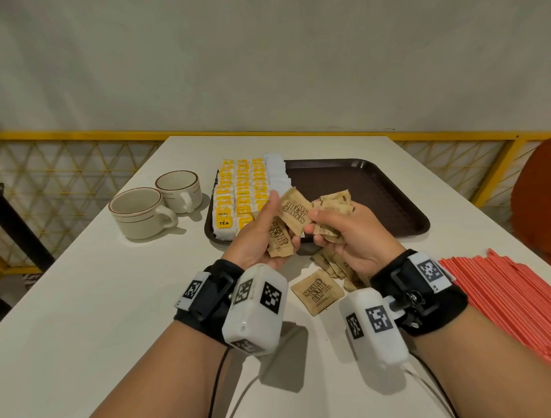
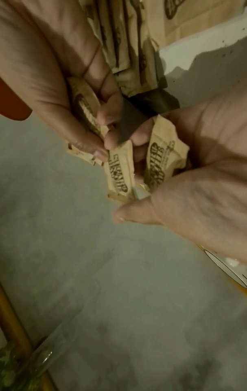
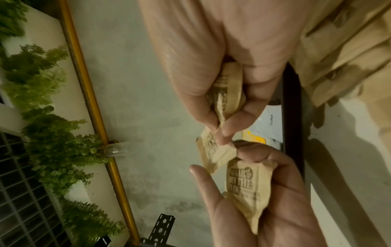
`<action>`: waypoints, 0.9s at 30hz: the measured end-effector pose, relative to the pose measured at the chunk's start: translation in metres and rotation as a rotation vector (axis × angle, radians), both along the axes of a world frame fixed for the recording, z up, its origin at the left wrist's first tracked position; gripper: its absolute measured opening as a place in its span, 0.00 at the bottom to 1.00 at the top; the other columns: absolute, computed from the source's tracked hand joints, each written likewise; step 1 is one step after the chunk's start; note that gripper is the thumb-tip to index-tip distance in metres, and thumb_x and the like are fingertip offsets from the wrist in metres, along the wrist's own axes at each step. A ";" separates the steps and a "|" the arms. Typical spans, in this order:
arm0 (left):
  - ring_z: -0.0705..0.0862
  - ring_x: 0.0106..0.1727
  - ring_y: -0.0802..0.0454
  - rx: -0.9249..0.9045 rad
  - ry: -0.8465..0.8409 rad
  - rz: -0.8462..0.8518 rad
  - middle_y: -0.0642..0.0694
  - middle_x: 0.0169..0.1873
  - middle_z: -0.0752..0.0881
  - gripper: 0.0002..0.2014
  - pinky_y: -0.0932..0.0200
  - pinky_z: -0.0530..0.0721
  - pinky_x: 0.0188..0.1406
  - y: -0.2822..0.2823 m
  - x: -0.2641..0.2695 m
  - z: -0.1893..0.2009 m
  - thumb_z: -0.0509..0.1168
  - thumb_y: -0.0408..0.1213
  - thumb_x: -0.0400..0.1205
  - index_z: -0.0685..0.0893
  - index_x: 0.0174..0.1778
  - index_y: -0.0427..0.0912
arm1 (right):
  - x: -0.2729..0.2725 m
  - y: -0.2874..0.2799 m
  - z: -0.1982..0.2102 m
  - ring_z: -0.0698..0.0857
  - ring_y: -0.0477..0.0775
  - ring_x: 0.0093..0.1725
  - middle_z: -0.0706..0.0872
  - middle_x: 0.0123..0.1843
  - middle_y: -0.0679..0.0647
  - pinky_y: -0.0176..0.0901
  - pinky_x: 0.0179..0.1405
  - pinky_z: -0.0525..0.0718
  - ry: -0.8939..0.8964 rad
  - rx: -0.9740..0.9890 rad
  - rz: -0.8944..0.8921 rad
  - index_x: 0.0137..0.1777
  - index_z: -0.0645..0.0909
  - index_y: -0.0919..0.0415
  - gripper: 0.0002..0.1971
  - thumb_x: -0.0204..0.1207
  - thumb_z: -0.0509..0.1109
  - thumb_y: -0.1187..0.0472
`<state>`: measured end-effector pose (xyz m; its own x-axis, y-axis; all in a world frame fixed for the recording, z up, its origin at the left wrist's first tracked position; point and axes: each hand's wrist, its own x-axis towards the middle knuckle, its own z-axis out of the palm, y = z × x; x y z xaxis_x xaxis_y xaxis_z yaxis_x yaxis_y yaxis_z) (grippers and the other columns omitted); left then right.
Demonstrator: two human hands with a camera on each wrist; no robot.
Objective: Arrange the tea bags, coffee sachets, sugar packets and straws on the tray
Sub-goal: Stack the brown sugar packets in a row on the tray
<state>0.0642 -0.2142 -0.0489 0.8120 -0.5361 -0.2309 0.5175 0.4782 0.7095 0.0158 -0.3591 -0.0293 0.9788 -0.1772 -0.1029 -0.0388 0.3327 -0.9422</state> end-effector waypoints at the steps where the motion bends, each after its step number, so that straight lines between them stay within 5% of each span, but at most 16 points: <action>1: 0.83 0.37 0.51 0.010 -0.027 -0.002 0.41 0.45 0.87 0.24 0.64 0.84 0.29 0.001 -0.001 0.000 0.70 0.55 0.68 0.86 0.52 0.42 | 0.000 0.000 0.000 0.90 0.51 0.36 0.89 0.41 0.65 0.34 0.30 0.87 -0.006 0.026 -0.018 0.52 0.82 0.72 0.06 0.77 0.69 0.72; 5: 0.83 0.32 0.55 0.056 -0.075 0.096 0.41 0.40 0.86 0.07 0.66 0.83 0.26 0.000 0.000 -0.005 0.71 0.32 0.75 0.86 0.48 0.41 | 0.000 -0.001 0.001 0.90 0.51 0.36 0.91 0.42 0.65 0.35 0.32 0.88 0.008 0.059 -0.011 0.50 0.83 0.71 0.04 0.77 0.69 0.72; 8: 0.82 0.30 0.53 0.129 -0.091 0.163 0.36 0.41 0.86 0.06 0.66 0.81 0.20 0.006 0.005 0.000 0.66 0.26 0.80 0.83 0.50 0.37 | -0.001 0.000 0.001 0.88 0.48 0.32 0.91 0.41 0.62 0.34 0.27 0.85 0.047 -0.020 0.016 0.52 0.84 0.69 0.06 0.77 0.71 0.69; 12: 0.81 0.21 0.56 0.444 -0.299 -0.040 0.44 0.26 0.84 0.06 0.65 0.81 0.19 0.024 0.007 0.012 0.66 0.25 0.80 0.82 0.51 0.36 | -0.001 -0.003 0.000 0.87 0.51 0.37 0.92 0.47 0.60 0.34 0.23 0.79 0.053 -0.125 0.004 0.57 0.85 0.61 0.11 0.77 0.73 0.58; 15: 0.81 0.22 0.57 0.540 -0.422 -0.182 0.46 0.24 0.85 0.05 0.65 0.82 0.24 0.029 0.004 0.014 0.67 0.25 0.79 0.84 0.49 0.33 | -0.001 -0.004 -0.001 0.87 0.54 0.41 0.92 0.48 0.61 0.36 0.24 0.75 0.067 -0.244 0.070 0.58 0.85 0.59 0.12 0.77 0.73 0.57; 23: 0.81 0.23 0.59 0.685 -0.557 -0.209 0.48 0.26 0.87 0.09 0.67 0.81 0.25 0.039 0.006 0.012 0.70 0.24 0.76 0.84 0.52 0.30 | -0.004 -0.007 0.000 0.80 0.50 0.30 0.90 0.42 0.62 0.38 0.23 0.73 0.032 -0.384 0.153 0.54 0.86 0.65 0.11 0.75 0.74 0.60; 27: 0.83 0.25 0.58 0.578 -0.490 -0.118 0.45 0.30 0.87 0.04 0.66 0.82 0.26 0.038 0.008 0.015 0.69 0.28 0.79 0.84 0.48 0.34 | -0.004 -0.009 0.002 0.82 0.50 0.29 0.89 0.39 0.63 0.35 0.21 0.76 0.059 -0.353 0.182 0.52 0.84 0.70 0.09 0.75 0.74 0.65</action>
